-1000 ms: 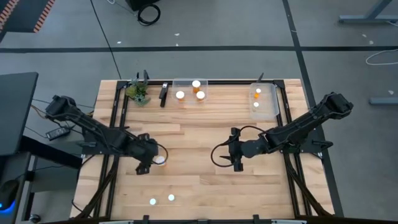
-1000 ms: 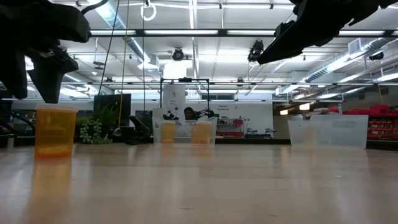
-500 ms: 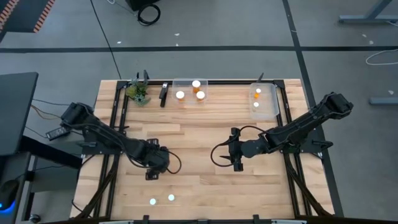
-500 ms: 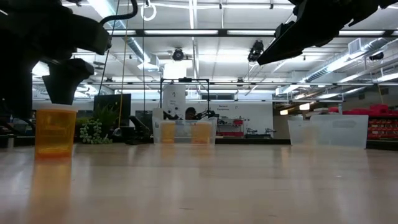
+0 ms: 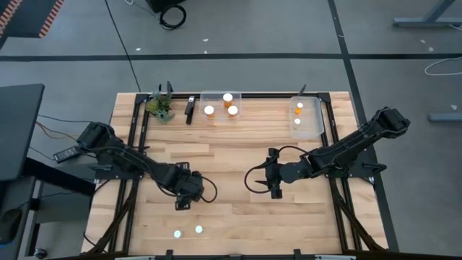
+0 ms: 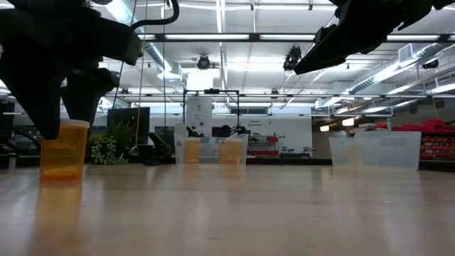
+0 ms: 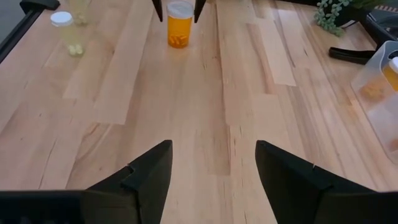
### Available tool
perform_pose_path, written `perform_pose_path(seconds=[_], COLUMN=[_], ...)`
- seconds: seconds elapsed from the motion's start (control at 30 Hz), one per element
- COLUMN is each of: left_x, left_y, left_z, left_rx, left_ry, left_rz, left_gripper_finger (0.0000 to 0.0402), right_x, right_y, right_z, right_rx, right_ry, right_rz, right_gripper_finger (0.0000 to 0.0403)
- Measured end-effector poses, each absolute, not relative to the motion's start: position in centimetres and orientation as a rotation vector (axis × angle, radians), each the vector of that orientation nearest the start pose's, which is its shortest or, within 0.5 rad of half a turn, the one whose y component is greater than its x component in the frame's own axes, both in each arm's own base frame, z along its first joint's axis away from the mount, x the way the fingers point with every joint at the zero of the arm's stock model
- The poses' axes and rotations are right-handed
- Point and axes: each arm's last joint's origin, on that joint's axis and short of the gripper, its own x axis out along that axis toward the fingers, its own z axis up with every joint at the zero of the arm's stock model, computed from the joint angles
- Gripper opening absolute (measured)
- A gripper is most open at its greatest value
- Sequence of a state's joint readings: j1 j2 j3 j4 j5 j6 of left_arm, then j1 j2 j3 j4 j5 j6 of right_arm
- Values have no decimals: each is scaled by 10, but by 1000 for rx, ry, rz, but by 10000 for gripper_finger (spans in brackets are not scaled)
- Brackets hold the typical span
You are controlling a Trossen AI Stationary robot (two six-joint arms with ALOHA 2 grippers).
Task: Pick and place medicine bottles into bin by pill shape (circle, oval)
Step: Put the big orange pill bottle into the left transparent bin
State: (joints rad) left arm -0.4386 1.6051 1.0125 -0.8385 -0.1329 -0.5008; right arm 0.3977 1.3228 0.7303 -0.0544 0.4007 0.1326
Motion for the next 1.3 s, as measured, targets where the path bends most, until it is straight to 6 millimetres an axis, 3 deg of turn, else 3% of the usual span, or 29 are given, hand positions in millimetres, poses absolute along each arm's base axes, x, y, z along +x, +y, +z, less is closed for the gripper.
perform_pose_path(seconds=[0.27, 0.43, 0.6, 0.93, 1.3], left_x=[258, 264, 283, 314, 313], left_y=[-105, -96, -77, 3, 104], left_z=[188, 191, 211, 252, 280], left_rx=[-38, -22, 1, 64, 105], left_ry=[1398, 1395, 1327, 1205, 1083], left_rz=[133, 123, 90, 123, 281], left_gripper_finger=[206, 211, 234, 217, 220], right_x=[251, 251, 251, 247, 244], right_y=[93, 93, 93, 91, 90], right_z=[215, 215, 215, 206, 198], right_rx=[-123, -123, -98, -52, -13], right_ry=[597, 597, 596, 622, 599], right_rz=[-45, -45, -53, -75, -82], right_gripper_finger=[236, 236, 236, 236, 236])
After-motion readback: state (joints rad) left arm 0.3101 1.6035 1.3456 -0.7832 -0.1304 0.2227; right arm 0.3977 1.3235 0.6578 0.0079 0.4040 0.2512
